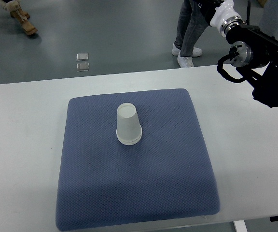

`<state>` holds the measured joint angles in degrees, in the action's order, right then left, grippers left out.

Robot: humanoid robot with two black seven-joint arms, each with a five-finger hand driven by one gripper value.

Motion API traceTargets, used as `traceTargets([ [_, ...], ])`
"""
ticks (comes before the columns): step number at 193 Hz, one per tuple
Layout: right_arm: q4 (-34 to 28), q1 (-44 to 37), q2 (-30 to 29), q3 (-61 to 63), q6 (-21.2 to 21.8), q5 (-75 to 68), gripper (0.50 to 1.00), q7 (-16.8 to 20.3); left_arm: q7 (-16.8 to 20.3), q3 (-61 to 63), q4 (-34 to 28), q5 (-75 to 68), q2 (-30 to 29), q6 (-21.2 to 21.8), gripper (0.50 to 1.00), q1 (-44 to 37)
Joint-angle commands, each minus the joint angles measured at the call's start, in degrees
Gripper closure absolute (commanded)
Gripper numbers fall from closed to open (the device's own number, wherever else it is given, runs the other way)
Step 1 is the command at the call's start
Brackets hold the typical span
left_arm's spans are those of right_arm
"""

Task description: Stack paper cups

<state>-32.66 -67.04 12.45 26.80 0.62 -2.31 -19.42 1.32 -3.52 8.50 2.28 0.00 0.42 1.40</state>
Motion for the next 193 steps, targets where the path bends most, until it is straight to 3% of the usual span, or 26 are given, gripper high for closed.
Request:
traceTargets([
  [1, 0.4, 1.2, 0.1, 0.3, 0.4, -1.4, 0.599, 0.7, 0.0, 0.0, 0.0, 0.0, 0.0, -0.1, 0.500, 0.0],
  [46, 0.4, 5.1, 0.2, 0.5, 2.7, -1.5, 0.599, 0.6, 0.0, 0.0, 0.0, 0.0, 0.0, 0.0, 0.500, 0.0],
  [118, 0.4, 8.9, -2.9, 5.7, 1.6, -3.9, 0.599, 0.5, 0.0, 0.0, 0.0, 0.0, 0.0, -0.1, 0.500, 0.0],
  [193, 0.4, 12.7, -3.4, 6.0, 1.7, -3.7, 0.599, -3.8, 0.0, 0.0, 0.0, 0.0, 0.0, 0.0, 0.500, 0.0],
])
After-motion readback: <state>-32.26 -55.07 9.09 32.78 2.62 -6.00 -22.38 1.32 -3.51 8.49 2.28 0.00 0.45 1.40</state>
